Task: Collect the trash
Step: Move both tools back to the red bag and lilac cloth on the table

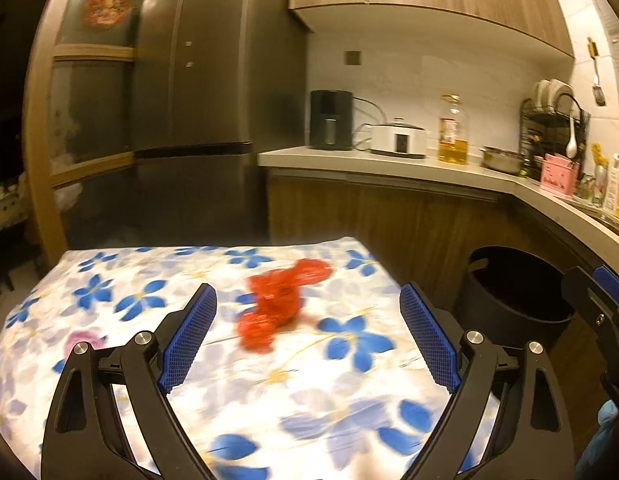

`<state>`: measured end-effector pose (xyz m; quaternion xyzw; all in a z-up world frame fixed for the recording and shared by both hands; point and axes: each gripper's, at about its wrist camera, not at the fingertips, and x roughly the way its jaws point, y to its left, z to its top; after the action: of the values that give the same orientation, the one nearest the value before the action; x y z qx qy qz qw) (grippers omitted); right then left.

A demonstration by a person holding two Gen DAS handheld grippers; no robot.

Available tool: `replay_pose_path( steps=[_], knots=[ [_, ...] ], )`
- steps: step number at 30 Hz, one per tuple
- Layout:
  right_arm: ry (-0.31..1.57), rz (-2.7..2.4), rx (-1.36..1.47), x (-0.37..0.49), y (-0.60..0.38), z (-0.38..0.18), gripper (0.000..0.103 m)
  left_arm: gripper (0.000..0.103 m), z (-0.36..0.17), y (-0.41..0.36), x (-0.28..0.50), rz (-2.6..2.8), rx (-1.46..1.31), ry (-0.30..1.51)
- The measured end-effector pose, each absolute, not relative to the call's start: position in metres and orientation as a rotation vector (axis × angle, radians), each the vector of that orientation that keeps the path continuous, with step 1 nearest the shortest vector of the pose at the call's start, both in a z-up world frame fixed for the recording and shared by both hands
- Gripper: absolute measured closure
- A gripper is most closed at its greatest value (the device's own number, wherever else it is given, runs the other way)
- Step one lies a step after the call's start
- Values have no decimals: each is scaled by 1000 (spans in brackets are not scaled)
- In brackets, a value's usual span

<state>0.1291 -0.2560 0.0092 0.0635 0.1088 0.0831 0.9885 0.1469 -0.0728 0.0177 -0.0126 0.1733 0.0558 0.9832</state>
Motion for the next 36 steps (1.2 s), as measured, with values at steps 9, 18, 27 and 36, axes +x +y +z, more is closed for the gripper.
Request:
replay_pose_path(
  steps=[9, 18, 27, 36],
  knots=[
    [244, 247, 110, 129, -212, 1, 32, 13, -1, -11, 119, 282, -8, 365],
    [272, 317, 104, 143, -168, -10, 32, 13, -27, 78, 119, 509, -49, 416],
    [296, 341, 102, 165, -138, -17, 32, 14, -51, 118, 147, 573, -80, 542],
    [311, 352, 96, 182, -120, -20, 32, 40, -75, 131, 162, 568, -125, 677]
  ],
)
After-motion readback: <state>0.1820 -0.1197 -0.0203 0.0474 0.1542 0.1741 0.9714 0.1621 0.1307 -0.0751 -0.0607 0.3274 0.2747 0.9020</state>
